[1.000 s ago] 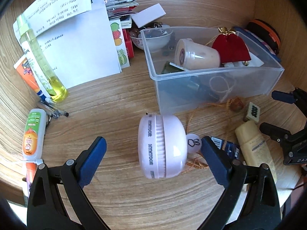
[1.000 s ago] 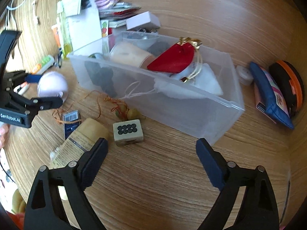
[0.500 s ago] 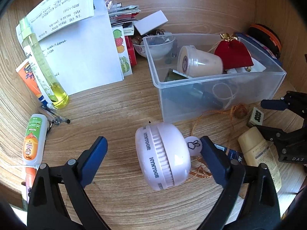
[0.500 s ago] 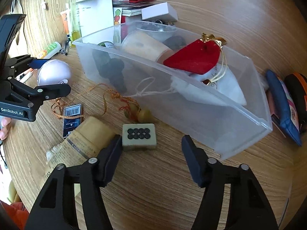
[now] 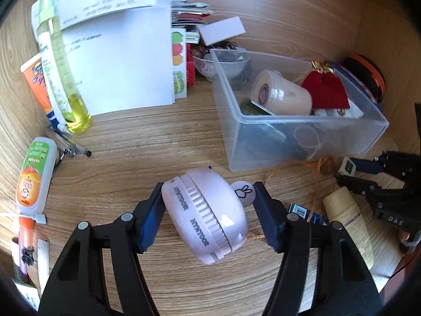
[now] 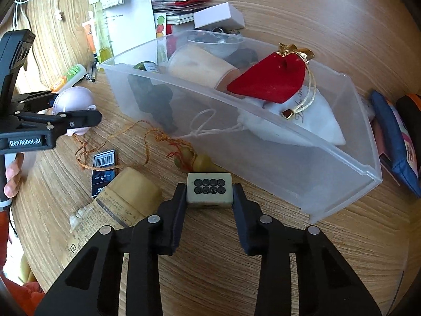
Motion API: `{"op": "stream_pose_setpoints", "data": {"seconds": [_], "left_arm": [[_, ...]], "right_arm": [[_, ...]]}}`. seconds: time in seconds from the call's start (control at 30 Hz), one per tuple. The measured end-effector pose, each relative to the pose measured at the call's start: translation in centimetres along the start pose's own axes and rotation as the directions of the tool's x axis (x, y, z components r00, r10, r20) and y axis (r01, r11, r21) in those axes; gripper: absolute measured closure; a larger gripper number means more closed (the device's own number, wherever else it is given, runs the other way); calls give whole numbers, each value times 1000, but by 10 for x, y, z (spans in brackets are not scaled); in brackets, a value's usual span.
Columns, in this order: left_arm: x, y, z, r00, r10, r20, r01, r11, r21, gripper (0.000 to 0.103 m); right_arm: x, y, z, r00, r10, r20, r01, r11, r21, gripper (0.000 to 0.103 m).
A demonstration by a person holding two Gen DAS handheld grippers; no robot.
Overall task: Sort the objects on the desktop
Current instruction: 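Grasp the pink round container with the left gripper while the right grasps the dotted tile, then lift the pink container with the left gripper while the right holds the dotted tile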
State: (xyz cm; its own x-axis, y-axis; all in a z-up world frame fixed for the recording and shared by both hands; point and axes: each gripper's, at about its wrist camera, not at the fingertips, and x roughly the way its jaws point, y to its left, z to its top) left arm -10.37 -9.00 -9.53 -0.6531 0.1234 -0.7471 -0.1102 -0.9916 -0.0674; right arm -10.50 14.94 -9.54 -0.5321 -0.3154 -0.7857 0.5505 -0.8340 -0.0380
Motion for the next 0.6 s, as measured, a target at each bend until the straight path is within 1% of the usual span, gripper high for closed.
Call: {"op": "stream_pose_setpoints", "data": {"seconds": [0.13, 0.3, 0.4, 0.6], "left_arm": [[-10, 6, -3, 999, 32, 20, -31, 999, -35, 38], [-22, 4, -5, 999, 30, 34, -28, 998, -49, 38], [-27, 0, -6, 998, 42, 37, -40, 998, -46, 38], [-41, -9, -3, 997, 35, 66, -33, 999, -38, 38]], "right_arm": [[-2, -4, -2, 1000, -2, 4, 2, 1000, 20, 72], [-10, -8, -5, 1000, -8, 20, 8, 999, 34, 72], [-20, -11, -7, 999, -18, 38, 16, 999, 40, 72], [-37, -18, -12, 997, -28, 74, 23, 997, 68, 72]]}}
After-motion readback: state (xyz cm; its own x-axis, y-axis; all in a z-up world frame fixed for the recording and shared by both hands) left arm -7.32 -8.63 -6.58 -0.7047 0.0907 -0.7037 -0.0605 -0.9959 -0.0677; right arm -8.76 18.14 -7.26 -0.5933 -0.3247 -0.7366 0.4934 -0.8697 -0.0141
